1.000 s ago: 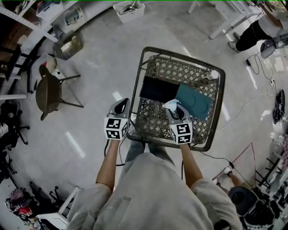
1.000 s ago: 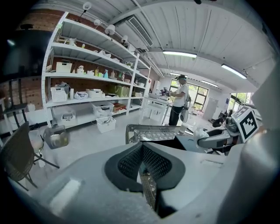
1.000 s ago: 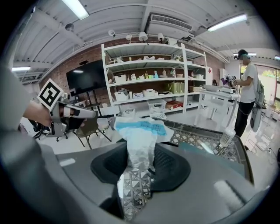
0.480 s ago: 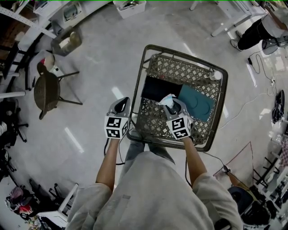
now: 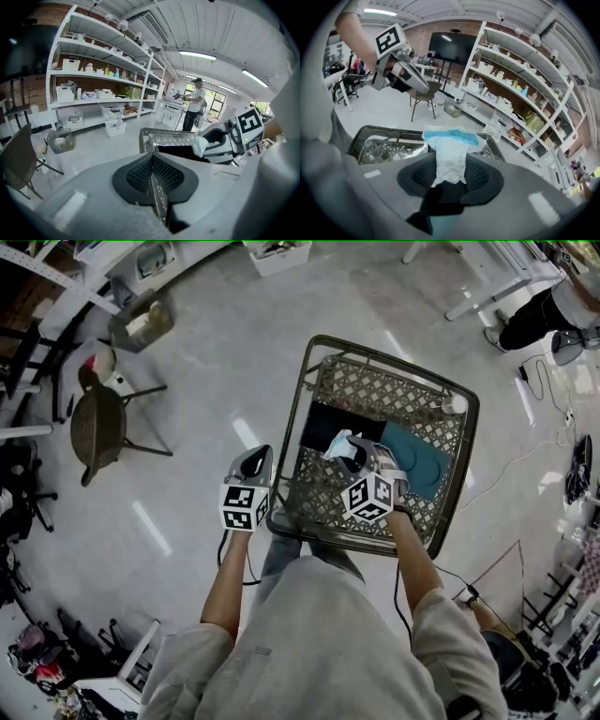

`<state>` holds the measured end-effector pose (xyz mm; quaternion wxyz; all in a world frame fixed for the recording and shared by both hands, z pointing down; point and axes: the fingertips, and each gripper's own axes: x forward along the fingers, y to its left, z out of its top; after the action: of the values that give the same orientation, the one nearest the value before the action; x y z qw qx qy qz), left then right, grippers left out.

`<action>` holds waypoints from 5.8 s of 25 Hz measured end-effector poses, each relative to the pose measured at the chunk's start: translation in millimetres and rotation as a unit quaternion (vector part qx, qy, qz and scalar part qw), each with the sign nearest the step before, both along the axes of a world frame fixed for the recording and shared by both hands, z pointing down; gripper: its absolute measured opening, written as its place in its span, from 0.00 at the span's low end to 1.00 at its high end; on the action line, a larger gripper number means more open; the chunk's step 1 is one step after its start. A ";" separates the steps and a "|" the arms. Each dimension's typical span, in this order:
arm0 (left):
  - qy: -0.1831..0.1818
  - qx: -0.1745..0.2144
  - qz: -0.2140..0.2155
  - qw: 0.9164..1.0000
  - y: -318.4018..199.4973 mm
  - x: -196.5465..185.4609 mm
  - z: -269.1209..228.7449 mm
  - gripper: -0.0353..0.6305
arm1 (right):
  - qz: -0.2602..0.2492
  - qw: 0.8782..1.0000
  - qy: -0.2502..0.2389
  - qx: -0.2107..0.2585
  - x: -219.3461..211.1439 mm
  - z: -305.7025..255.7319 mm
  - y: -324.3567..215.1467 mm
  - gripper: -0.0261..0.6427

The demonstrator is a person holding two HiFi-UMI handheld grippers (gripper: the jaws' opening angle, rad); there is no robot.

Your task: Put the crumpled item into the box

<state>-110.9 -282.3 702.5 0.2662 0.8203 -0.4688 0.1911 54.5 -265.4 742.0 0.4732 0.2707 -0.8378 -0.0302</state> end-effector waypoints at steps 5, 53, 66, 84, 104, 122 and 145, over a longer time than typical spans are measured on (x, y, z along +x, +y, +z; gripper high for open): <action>-0.001 -0.003 -0.002 1.000 1.0 -4.2 3.6 0.06 | -0.083 0.994 0.073 0.013 -8.2 21.8 -6.5 0.26; 0.002 0.007 0.003 1.000 23.3 3.0 -11.8 0.06 | -0.035 0.991 0.070 -0.107 -13.0 76.3 -29.6 0.47; -0.003 0.019 0.017 1.000 26.2 13.0 -22.1 0.06 | 0.266 0.941 -0.201 -0.062 22.5 -6.0 -56.8 0.14; 0.003 0.072 0.018 0.997 21.7 23.5 -71.6 0.06 | 0.301 0.918 -0.257 0.025 51.2 -85.5 -23.9 0.04; 0.020 0.197 0.011 0.980 -11.5 18.6 -203.4 0.06 | 0.263 0.911 -0.265 0.175 47.5 -240.0 -13.7 0.04; 0.019 0.233 -0.001 0.972 -17.0 5.3 -237.4 0.06 | 0.274 0.898 -0.275 0.209 61.5 -266.9 -10.1 0.04; 0.018 0.228 0.002 0.973 -26.3 20.9 -226.9 0.06 | 0.289 0.896 -0.272 0.201 81.3 -253.0 -17.8 0.04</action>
<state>-90.0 -308.5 475.6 0.0801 0.8637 -0.4935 0.0644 135.8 -283.2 489.0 0.1498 0.5878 -0.7949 0.0147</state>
